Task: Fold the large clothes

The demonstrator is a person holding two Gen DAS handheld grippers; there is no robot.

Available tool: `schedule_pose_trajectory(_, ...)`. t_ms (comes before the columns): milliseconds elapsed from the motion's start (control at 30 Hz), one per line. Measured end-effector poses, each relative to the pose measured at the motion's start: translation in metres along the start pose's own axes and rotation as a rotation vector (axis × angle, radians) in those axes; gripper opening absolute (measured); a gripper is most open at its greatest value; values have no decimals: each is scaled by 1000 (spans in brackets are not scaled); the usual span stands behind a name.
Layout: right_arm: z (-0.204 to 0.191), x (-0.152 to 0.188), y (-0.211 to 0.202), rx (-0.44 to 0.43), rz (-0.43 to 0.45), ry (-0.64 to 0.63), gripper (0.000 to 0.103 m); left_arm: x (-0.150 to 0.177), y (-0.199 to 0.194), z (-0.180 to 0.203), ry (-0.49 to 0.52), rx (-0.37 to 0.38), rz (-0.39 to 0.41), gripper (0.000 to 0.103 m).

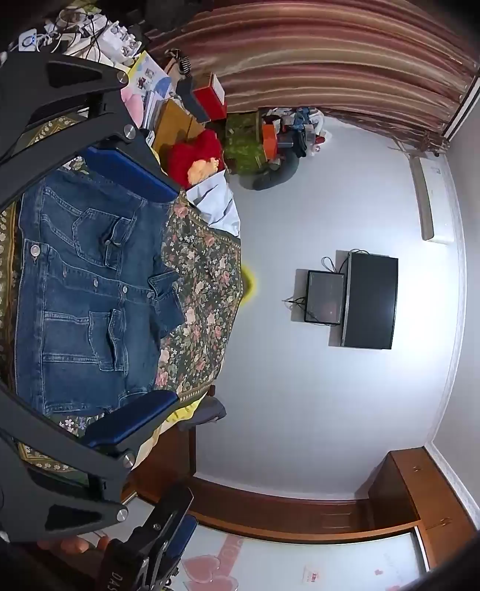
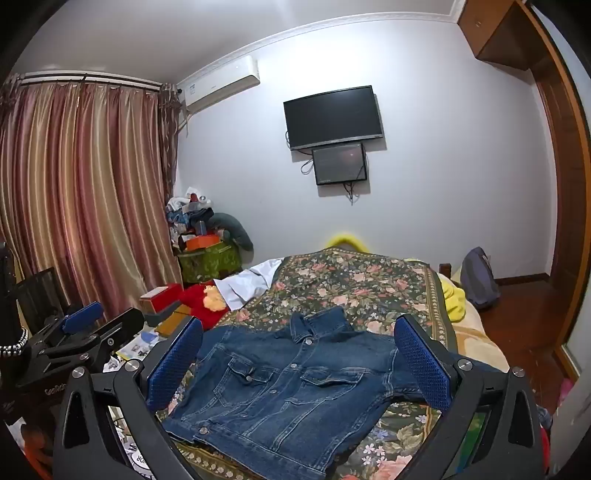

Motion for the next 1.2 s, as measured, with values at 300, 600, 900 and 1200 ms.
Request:
schedule_pose_trajectory(300,-6,0,4,-7,-5,-4,103,-4,2,-6,-14,-14,5,102)
schedule_pose_trajectory(600,-8,-2,9,-29,9,-6,103,-1,0,-4,6,-34,25,102)
schedule_pose_trajectory(900,-9,-1,9,-28,4,-8,103,0,-1,-4,3,-29,18,102)
schedule_pose_trajectory(1200,-8,-2,8,-29,0,-6,103,-1,1,-4,3,-23,18,102)
Point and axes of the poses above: each gripper's, at about its wrist camera, not at the fingertips, and y roughly the way its jaws point, z to its right, x to its underside, the point moved 1 cm from there along y, roughly the way its jaws point, and after that the axes turned 13 degrees about -y, right-handed, at the moved point
